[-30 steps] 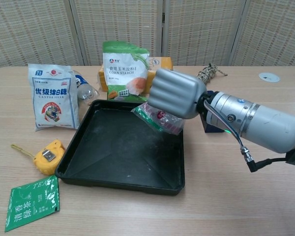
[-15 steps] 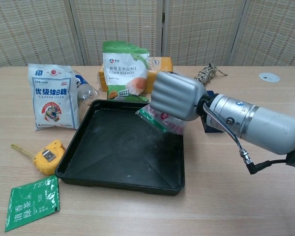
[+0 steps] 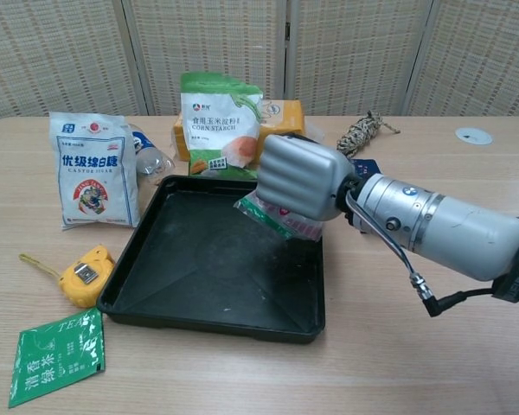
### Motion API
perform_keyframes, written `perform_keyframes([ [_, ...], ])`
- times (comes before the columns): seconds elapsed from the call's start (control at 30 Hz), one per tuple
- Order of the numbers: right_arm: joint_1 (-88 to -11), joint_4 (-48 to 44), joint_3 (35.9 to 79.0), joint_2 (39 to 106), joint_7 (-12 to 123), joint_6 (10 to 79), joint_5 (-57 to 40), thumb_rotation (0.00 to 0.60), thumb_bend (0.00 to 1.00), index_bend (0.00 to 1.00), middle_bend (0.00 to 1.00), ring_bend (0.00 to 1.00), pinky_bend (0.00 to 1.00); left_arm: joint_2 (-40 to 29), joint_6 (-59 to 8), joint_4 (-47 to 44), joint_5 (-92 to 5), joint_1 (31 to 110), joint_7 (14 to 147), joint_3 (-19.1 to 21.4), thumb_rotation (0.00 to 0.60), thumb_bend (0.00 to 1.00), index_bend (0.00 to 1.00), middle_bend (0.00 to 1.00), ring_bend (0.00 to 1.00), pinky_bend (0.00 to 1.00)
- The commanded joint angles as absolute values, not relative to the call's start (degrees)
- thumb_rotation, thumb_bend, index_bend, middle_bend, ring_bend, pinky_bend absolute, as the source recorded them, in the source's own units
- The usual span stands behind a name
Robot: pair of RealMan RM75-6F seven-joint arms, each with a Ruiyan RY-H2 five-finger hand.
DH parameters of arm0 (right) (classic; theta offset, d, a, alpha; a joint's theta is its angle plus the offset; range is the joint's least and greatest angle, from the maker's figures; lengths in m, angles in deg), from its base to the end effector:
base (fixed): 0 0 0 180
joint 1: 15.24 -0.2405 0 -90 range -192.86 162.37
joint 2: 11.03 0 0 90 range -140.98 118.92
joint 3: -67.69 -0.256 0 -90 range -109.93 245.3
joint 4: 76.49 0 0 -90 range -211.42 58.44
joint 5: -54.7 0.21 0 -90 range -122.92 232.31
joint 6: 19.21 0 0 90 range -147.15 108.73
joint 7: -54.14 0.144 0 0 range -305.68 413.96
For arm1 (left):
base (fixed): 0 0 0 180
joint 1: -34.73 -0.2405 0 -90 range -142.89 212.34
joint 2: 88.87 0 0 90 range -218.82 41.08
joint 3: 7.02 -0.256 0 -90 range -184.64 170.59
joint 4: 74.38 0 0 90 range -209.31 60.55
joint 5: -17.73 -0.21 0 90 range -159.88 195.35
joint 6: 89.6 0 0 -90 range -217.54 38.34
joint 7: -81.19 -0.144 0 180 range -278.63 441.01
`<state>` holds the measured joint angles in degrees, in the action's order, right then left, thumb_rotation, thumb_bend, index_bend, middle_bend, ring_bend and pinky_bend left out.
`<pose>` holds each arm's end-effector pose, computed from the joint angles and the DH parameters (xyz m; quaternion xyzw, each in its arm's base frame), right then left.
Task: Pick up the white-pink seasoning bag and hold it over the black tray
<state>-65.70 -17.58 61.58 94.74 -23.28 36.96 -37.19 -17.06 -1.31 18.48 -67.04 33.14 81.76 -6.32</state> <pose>-0.0934 -0.3418 -0.0964 0.7862 0.3319 0.1625 0.4953 -0.3159 0.1372 0.1189 -0.5309 -0.4634 -0.3993 0.5865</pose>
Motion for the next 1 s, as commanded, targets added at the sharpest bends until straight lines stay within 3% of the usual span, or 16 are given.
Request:
perform_keyframes([
  [0.03,-65.5,-17.7,61.3,95.4,-24.3,37.3,-36.7,0.6,0.37,0.66,0.56,1.0,0.89,-17.0,-1.3,18.4,-67.1,33.2,81.8,-6.3,0.6,0.35,0.13,0.22,0.19,0.07],
  [0.53,-64.3,-18.1,60.3,97.9,-28.5,38.3,-33.4,0.6,0.37,0.66,0.56,1.0,0.88,-16.9,-1.3,18.0,-67.0,33.0,82.1,-6.3,0.6,0.35,0.13,0.22,0.19,0.07],
  [1.0,-61.1,-18.7,59.1,98.0,-3.9,43.5,-31.4,0.6,0.37,0.68,0.57,1.0,0.88,-17.1,-1.3,18.7,-67.1,33.1,81.4,-6.3,0.6,0.35,0.12,0.22,0.19,0.07],
])
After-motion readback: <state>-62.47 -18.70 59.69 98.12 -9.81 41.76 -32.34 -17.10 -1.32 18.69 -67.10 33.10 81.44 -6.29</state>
